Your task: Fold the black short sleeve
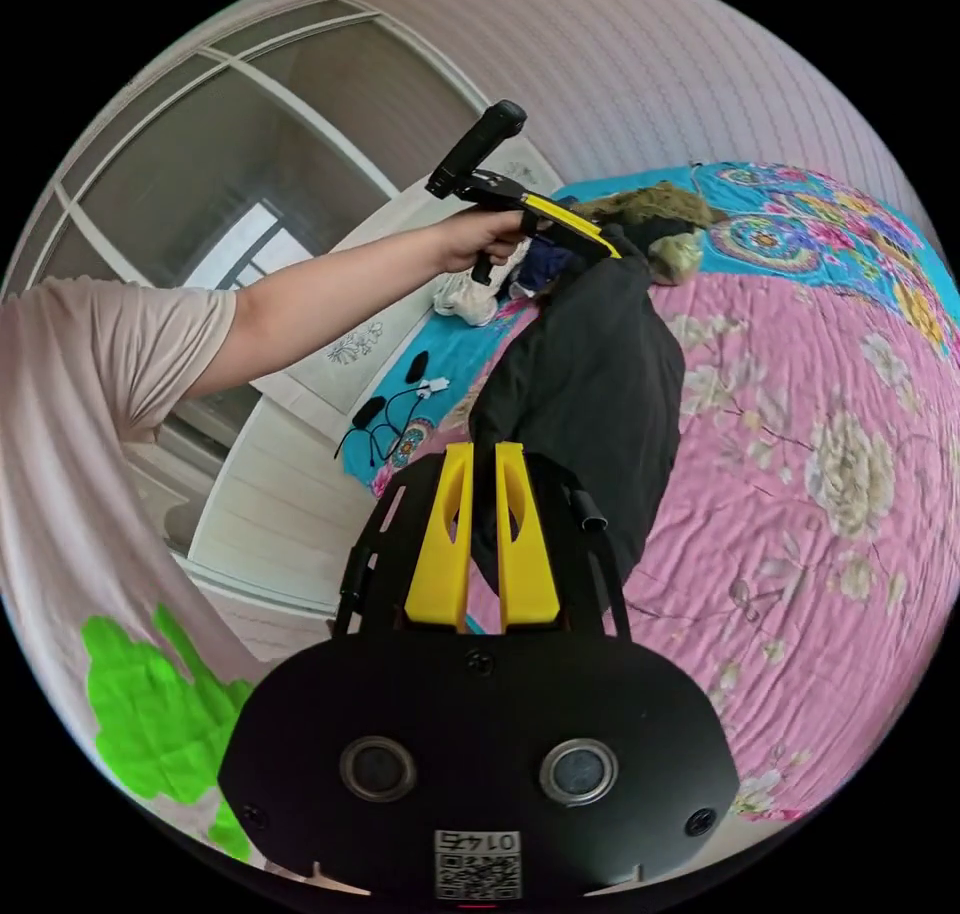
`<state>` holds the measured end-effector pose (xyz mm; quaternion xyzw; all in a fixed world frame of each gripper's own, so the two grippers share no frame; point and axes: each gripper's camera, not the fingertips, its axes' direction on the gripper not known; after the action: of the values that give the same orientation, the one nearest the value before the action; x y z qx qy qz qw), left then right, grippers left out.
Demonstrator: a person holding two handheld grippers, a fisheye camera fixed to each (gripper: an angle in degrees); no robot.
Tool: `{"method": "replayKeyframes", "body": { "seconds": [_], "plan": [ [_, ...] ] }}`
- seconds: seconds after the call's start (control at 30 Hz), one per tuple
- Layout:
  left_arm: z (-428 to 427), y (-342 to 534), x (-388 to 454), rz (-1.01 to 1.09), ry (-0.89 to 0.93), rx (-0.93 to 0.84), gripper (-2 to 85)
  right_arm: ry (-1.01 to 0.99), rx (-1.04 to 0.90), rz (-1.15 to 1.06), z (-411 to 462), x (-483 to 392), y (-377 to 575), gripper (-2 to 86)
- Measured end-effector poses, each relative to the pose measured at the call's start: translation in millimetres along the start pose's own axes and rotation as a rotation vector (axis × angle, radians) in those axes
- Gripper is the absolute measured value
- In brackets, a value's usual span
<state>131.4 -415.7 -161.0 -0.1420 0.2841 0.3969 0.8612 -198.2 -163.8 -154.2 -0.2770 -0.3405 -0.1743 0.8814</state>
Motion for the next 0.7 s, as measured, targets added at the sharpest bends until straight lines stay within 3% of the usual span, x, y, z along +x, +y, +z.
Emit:
{"method": "replayKeyframes", "body": {
  "seconds": [0.2,0.3,0.47,0.7],
  "plan": [
    [4.3,152.7,-54.9,-0.316,-0.064,-0.091,8.4,0.113,-0.301,-0.153,148.2,-61.7,-51.5,3.9],
    [0.7,213.4,-66.8,-0.460,-0.088,-0.031,8.1,0.117,-0.407,-0.172,197.7,-75.9,-60.5,5.6],
    [-20.4,275.8,-54.0,-0.466,-0.150,-0.004,10.5,-0.031,-0.421,-0.192,193.9,-104.1,-83.2,12.9],
    [-30.6,325.0,10.8,-0.457,-0.088,0.020,10.3,0.096,-0.354,-0.073,144.0,-73.4,-114.3,11.2]
  ]
}}
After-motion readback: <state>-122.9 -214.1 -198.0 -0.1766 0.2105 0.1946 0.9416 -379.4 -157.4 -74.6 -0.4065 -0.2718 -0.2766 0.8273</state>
